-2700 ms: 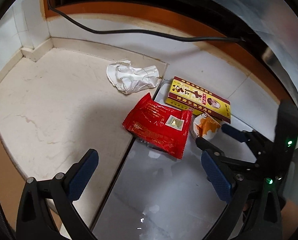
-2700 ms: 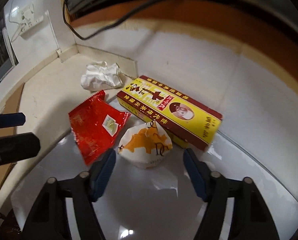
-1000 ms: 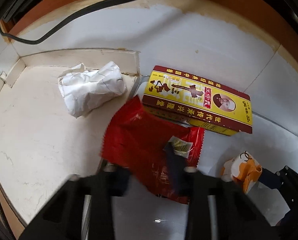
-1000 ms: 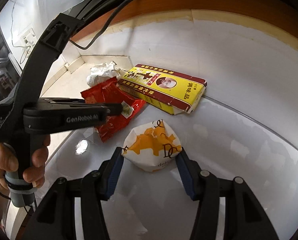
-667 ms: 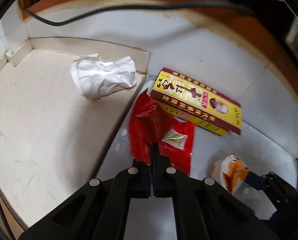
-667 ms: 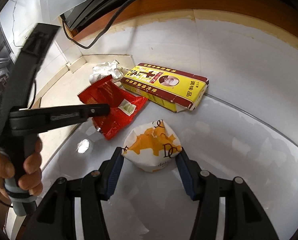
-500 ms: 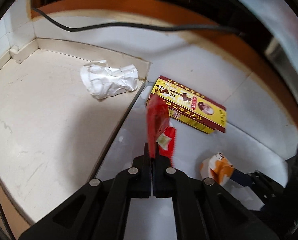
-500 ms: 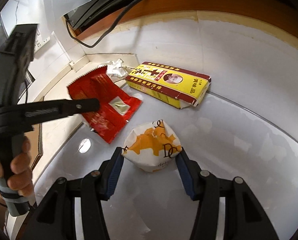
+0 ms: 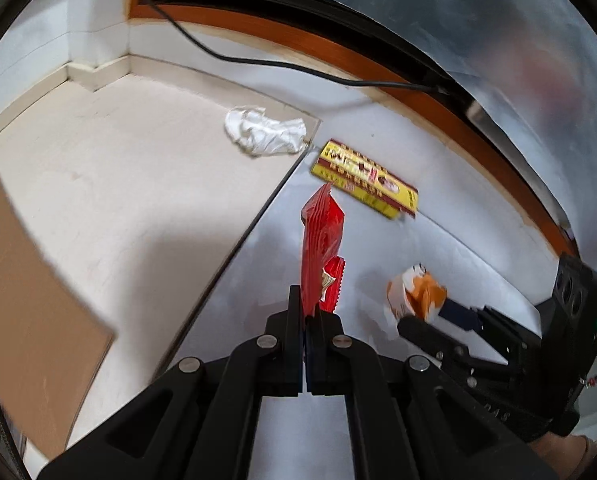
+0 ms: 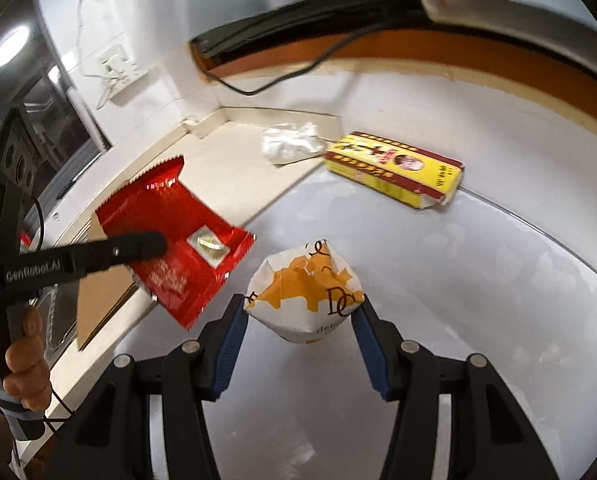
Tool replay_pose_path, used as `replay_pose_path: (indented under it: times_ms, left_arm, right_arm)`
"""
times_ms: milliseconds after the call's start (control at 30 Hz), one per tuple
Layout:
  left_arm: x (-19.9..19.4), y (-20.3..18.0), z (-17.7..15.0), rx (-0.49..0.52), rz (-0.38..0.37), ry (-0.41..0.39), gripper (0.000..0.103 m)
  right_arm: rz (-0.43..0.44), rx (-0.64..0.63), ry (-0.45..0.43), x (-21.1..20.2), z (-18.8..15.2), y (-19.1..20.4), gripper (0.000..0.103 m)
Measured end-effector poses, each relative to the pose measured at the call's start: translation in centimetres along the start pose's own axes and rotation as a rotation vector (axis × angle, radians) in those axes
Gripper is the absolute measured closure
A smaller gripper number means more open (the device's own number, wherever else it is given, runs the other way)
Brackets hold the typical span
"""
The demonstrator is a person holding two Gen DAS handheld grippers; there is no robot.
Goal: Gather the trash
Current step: 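Carry the red packet and paper bag down over the bin and open both tools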
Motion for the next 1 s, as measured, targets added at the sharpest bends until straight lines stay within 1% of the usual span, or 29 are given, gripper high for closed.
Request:
replay_pose_path:
  times_ms: [233,333,433,600,767,833,1000]
  left_arm:
    - [-5.4,2.7,-6.0,0.005,0.006,0.013,0.103]
    - [-7.6,3.7,-8.4,0.025,0.008,0.016,0.103]
    - [-10.0,4.4,-10.0,0.044,-0.001,0.026,0.103]
    - [-12.6,5.7,-12.9,0.084,-0.028,0.055,0.103]
    - [-13.4,6.7,-16.1,0.122,-0.052,0.085,0.103]
    - [-13.3,7.1,-17.7,0.13,-0.067,0.11,0.103]
    - [-12.5,7.7,-21.6,0.156,-0.068,0.169,0.103]
  right_arm:
    - [0.006,-0.035,0.016,-2.8,-3.3,5.5,0.049]
    - [-0.005,-0.039,0.024,-4.3,-5.5,8.2,0.049]
    - [-0.019,-0.033,0.03,-5.3,-7.3,10.4,0.049]
    - [-0.06,-0.005,0.025,-7.0,-11.1,13.9,0.049]
    - [-0.105,0.027,0.022,-7.8,-14.9,16.7,0.049]
    - [-0.122,0.037,0.03,-7.8,-16.6,17.5,0.049]
    - [-0.153,0.073,0.084,-6.7,-21.0,18.5,0.049]
Point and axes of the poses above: each gripper's, at about its wrist camera, not at the fingertips, and x roughly the way its jaws point, y to its left, z to its top, the point moved 9 cm from there along x, roughly the way its jaws point, and after that the axes turned 2 degrees about x, right-handed, at the moved point
